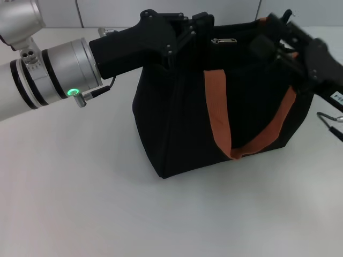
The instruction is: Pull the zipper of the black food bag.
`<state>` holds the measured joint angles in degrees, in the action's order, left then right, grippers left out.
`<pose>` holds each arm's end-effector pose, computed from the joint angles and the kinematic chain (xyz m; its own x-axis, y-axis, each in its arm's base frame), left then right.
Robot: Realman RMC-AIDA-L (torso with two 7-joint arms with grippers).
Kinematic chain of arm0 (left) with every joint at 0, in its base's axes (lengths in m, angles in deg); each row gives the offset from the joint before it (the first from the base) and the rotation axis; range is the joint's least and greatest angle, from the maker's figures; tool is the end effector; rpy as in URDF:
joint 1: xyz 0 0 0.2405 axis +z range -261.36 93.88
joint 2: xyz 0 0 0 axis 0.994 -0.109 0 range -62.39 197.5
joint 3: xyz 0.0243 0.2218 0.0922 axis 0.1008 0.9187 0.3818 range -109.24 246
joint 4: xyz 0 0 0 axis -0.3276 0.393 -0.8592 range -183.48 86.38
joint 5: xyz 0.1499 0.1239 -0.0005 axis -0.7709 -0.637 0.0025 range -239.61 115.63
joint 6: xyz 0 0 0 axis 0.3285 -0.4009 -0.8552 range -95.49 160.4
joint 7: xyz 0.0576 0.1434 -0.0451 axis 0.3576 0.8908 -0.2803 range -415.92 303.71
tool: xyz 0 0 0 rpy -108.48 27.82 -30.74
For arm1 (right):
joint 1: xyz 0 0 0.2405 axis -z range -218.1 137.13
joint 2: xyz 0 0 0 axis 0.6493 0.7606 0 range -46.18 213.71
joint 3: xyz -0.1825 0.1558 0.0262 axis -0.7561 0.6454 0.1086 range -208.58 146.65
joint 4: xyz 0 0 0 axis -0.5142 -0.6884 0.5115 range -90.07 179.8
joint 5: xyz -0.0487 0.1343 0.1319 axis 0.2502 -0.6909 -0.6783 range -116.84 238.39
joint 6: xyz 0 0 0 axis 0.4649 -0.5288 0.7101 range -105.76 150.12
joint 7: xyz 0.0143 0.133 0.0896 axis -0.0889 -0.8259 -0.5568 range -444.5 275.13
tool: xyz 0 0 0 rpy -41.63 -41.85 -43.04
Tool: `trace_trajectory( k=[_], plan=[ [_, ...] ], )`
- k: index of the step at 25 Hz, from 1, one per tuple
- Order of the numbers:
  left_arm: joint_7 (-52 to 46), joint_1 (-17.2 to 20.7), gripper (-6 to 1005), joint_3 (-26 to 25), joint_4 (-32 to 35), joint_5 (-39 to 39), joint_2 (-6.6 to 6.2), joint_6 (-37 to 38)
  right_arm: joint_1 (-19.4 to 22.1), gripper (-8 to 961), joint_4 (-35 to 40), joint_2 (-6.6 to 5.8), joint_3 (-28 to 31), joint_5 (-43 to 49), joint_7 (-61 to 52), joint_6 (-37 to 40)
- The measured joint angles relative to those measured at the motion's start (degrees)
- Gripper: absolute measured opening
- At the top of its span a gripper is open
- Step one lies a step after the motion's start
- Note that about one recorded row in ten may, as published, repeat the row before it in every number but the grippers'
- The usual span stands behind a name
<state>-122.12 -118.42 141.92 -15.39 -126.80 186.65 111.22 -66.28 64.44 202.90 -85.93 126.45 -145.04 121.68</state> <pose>-0.1273 0.3470 -0.0262 0.6225 0.0458 0.7813 0.2887 -0.9413 -0.1748 0.1966 0.2944 0.0123 0.3557 -0.0535 -0.9331 -0.4650 -0.8761 -0.1271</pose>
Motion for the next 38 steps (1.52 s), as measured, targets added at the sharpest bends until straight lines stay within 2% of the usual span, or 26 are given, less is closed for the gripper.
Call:
trace_trajectory(
  k=[5, 12, 14, 16, 18, 20, 24, 29, 38],
  plan=[
    [1.73, -0.06, 89, 0.00, 0.04, 0.05, 0.02, 0.13, 0.83, 702, 3.96, -0.04, 0.39, 3.50, -9.42, -1.29],
    [3.18, -0.34, 90, 0.36, -0.15, 0.11, 0.09, 0.11, 0.87, 702, 8.18, -1.57, 0.12, 4.19, -27.50, -1.62],
    [3.56, -0.22, 91, 0.37, -0.06, 0.11, 0.09, 0.20, 1.66, 702, 11.68, -2.29, 0.45, 5.88, -36.18, -1.50],
    [3.74, -0.09, 91, 0.37, 0.10, 0.11, 0.09, 0.49, 2.01, 702, 14.48, -3.61, 0.80, 8.03, -45.62, -1.62],
    [3.77, -0.14, 91, 0.37, 0.11, 0.11, 0.09, 0.64, 1.54, 702, 15.22, -5.02, 1.18, 10.08, -54.17, -1.71],
    [4.18, -0.18, 92, 0.59, 0.11, 0.11, 0.09, 0.75, 0.80, 702, 14.49, -5.63, 1.48, 10.87, -58.58, -1.91],
    [5.29, -0.27, 92, 0.83, 0.01, 0.13, 0.09, 0.80, -0.32, 702, 12.06, -5.32, 2.58, 11.08, -60.40, -3.94],
    [5.78, -0.28, 93, 0.83, 0.06, 0.13, 0.09, 0.84, -1.20, 701, 11.70, -4.10, 2.31, 11.15, -57.87, -6.78],
    [6.57, -0.48, 94, 0.82, 0.17, 0.13, 0.08, 0.87, -2.83, 701, 11.62, -3.15, 2.04, 14.16, -57.43, -8.77]
  ],
)
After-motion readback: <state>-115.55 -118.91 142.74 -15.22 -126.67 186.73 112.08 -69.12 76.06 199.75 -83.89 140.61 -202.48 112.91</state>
